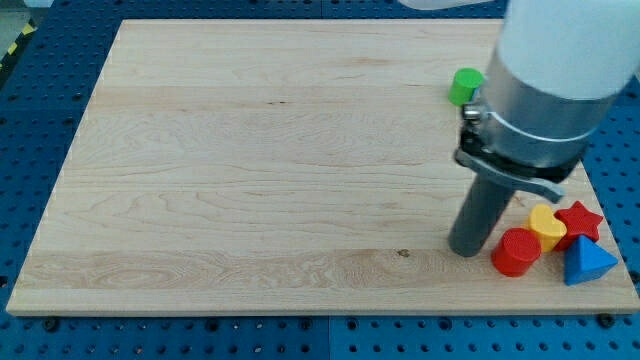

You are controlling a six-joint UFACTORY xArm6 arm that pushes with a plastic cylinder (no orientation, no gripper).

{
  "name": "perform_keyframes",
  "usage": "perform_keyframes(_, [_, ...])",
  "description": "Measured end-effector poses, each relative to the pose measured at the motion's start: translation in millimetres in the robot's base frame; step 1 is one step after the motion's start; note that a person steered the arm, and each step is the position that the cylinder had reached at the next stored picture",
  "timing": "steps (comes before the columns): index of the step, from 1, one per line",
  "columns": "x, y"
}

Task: Place the arm above the yellow heart

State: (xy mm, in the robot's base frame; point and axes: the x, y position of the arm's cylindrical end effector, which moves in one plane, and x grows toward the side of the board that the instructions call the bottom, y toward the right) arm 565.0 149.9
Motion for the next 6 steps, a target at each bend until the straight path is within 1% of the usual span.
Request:
perform_keyframes(1, [0.0, 29.6])
perform_keyframes(2, [1.4, 36.7])
perform_keyframes(3, [-5.3, 3.3])
perform_keyframes(4, [-50.1, -28.4])
perform_keyframes(5, [-80.2, 20.3])
perform_keyframes(6, [-80.5, 109.1])
